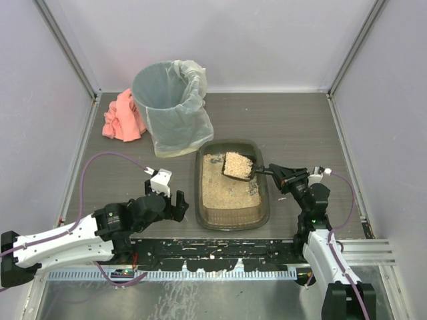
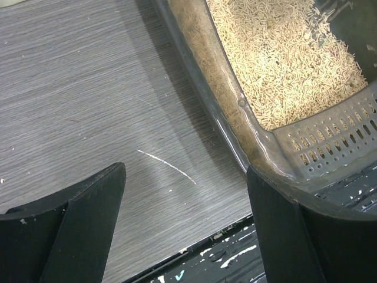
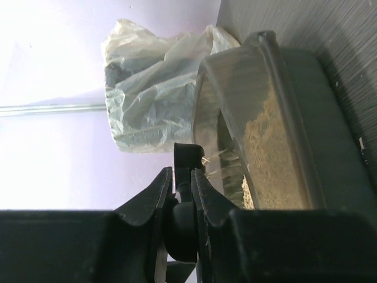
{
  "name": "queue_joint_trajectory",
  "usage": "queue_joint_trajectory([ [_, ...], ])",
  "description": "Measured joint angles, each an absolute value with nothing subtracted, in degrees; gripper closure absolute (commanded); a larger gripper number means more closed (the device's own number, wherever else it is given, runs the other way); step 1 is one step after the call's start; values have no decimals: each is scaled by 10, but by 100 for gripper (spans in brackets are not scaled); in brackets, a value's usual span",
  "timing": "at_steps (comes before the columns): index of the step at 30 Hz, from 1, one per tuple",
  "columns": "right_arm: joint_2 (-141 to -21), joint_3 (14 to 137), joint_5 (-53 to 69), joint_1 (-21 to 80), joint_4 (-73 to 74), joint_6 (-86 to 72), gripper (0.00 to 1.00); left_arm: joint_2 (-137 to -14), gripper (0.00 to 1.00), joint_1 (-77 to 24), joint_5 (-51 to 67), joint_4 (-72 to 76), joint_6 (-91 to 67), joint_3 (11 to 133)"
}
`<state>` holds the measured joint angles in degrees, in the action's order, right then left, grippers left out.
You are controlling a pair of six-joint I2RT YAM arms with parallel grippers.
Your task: Clean the litter box
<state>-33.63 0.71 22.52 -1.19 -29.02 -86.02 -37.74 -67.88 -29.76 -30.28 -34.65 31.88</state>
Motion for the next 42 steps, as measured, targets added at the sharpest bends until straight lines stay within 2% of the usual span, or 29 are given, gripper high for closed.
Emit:
queue_joint_trajectory([
  [42, -371, 41, 235, 24, -313, -824, 99, -406, 16, -679, -298, -289, -347, 321],
])
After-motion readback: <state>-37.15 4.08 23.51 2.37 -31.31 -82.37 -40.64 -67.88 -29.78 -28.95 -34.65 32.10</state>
